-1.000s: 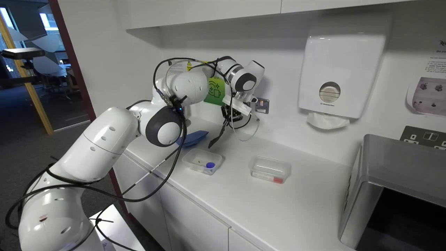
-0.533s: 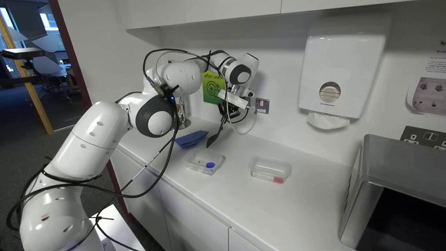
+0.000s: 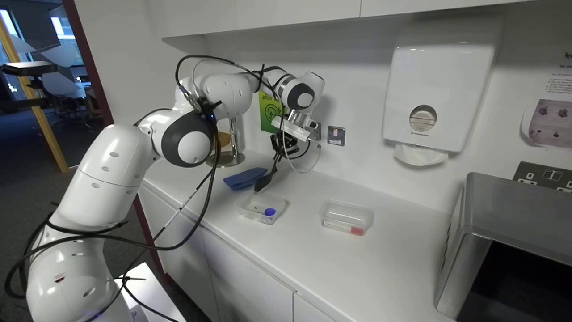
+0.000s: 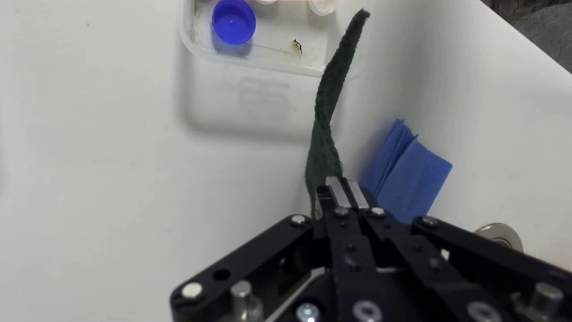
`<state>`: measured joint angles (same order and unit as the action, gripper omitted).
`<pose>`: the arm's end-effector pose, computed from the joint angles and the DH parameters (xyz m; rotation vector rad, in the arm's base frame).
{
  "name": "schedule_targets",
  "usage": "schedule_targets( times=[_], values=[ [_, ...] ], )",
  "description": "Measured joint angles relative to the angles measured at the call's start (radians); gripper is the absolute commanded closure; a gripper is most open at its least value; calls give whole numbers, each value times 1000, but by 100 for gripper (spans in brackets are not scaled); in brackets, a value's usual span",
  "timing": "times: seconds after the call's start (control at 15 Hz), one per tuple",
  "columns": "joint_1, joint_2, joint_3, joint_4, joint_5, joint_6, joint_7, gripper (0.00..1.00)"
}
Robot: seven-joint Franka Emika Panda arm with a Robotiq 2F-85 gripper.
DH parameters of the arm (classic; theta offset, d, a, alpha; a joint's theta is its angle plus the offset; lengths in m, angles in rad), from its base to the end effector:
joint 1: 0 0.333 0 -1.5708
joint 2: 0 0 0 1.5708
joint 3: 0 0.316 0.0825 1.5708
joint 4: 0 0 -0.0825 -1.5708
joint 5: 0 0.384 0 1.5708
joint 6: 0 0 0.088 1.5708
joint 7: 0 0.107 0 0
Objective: Put the black object in the left bowl
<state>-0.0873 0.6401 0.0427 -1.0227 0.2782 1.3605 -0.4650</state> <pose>0.6980 -0.0065 0.4615 -2.6914 -0.5915 0.2966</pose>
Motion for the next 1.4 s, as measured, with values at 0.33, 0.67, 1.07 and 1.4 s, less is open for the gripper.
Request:
schedule_targets(
  times=[0.33, 0.67, 1.07, 1.4],
  values=[
    [-5, -62, -2, -59, 0, 0, 0, 100],
    [-11, -130, -18, -123, 0, 3, -4, 100],
    [-24, -186, -50, -213, -7, 4, -35, 100],
    [-28, -231, -58, -264, -30, 6, -66, 100]
  ],
)
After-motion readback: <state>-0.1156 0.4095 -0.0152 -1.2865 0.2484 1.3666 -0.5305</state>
